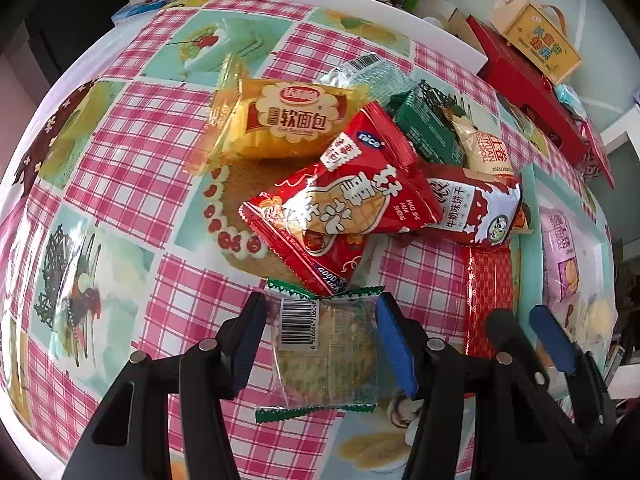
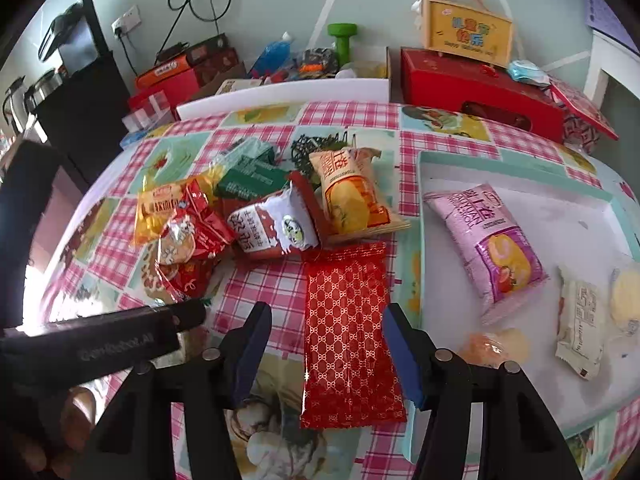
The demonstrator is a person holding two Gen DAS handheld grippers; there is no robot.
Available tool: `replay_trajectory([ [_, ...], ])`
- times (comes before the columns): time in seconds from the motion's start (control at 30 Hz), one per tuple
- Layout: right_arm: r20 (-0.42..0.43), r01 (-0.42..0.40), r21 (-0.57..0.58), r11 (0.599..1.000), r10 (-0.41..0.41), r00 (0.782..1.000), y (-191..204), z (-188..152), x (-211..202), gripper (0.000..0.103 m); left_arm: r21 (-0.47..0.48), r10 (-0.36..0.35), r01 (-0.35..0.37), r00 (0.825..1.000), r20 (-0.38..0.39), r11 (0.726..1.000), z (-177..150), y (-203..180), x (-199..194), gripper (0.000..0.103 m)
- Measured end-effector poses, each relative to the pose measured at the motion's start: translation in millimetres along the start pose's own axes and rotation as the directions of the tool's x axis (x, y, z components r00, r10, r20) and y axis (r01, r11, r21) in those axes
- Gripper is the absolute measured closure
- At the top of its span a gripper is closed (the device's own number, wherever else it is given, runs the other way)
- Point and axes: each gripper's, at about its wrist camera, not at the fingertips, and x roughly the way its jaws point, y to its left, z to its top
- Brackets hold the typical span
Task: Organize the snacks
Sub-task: 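Lower the left gripper over the clear cracker pack while the right lowers over the red patterned pack, then close the left gripper on the cracker pack while the right closes on the red pack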
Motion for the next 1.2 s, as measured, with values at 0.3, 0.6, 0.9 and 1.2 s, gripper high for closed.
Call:
replay_trajectory([
  [0.3, -0.048, 0.033, 0.003, 0.999, -0.033, 0.998, 1, -4, 19, 0.043, -0.032, -0.003, 0.004, 1.0, 0.002, 0.999, 7, 19, -6, 0.045],
  [0.6, -0.106, -0.057, 0.022, 0.998, 0.059, 0.993, 5, -8, 22, 0.042, -0.041, -0.008, 0.008, 1.0, 0.0, 0.999, 8, 23, -8, 0.045],
  [0.9, -0.083, 0.03, -0.001, 1.0, -0.03, 0.996, 17, -9, 25, 0.039, -0.032, 0.0, 0.0, 1.0, -0.007, 0.999, 7, 18, -5, 0.044],
  [1.2, -0.08, 0.086, -0.058, 0.995, -0.091, 0.993, 22, -11, 28, 0.036, -0.016, 0.012, -0.012, 1.0, -0.014, 1.0, 1, 7, -2, 0.034],
])
